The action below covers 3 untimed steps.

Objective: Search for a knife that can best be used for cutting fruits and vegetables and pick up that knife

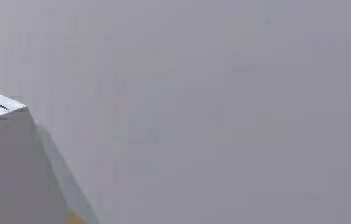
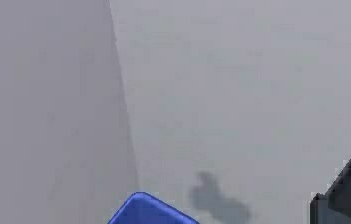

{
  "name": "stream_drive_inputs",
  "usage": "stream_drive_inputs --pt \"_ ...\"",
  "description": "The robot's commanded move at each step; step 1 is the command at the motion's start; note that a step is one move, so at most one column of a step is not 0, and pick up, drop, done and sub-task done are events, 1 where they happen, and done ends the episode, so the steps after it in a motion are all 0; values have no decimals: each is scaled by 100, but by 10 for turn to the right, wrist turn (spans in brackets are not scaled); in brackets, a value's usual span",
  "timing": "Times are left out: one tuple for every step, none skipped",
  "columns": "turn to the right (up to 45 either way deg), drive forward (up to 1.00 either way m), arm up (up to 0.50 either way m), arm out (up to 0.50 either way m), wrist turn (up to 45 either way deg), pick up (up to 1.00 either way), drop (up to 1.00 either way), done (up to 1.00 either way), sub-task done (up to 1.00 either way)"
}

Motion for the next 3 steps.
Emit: stream_drive_inputs --pt "-450 0 0 0 0 0 0 0 0" --pt "-300 0 0 0 0 0 0 0 0" --pt "0 100 0 0 0 0 0 0 0"
